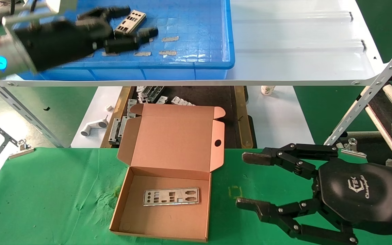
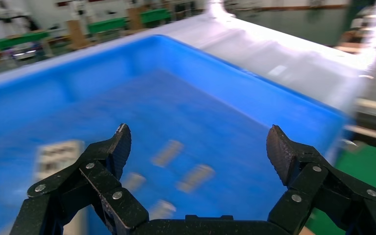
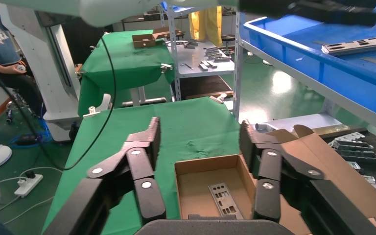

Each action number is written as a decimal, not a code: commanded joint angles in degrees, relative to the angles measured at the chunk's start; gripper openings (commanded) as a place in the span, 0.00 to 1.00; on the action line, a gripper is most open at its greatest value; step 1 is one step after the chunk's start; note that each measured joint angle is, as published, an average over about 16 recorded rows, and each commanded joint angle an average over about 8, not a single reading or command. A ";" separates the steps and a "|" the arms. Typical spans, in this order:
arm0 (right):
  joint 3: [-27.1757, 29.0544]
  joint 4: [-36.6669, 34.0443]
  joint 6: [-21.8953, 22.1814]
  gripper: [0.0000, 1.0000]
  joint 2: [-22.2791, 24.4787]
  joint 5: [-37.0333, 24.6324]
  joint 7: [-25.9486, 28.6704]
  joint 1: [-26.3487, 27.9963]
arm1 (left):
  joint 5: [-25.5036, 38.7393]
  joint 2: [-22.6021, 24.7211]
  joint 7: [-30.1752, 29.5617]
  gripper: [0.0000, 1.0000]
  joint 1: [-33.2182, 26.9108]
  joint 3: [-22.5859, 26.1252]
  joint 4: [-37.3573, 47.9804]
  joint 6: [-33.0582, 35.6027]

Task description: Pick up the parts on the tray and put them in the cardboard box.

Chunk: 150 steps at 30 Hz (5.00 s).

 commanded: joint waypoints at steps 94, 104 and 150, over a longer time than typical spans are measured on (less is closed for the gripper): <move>-0.02 0.00 0.01 0.00 0.01 0.01 -0.01 0.01 | 10.58 13.19 1.46 0.00 -19.15 5.46 30.89 -18.65; -0.02 0.00 0.01 0.00 0.01 0.01 -0.01 0.01 | 8.65 6.76 7.53 0.00 -20.90 4.64 25.27 4.58; -0.03 0.00 0.01 0.00 0.01 0.02 -0.02 0.01 | 7.87 0.42 29.11 0.00 11.73 27.41 -5.66 9.13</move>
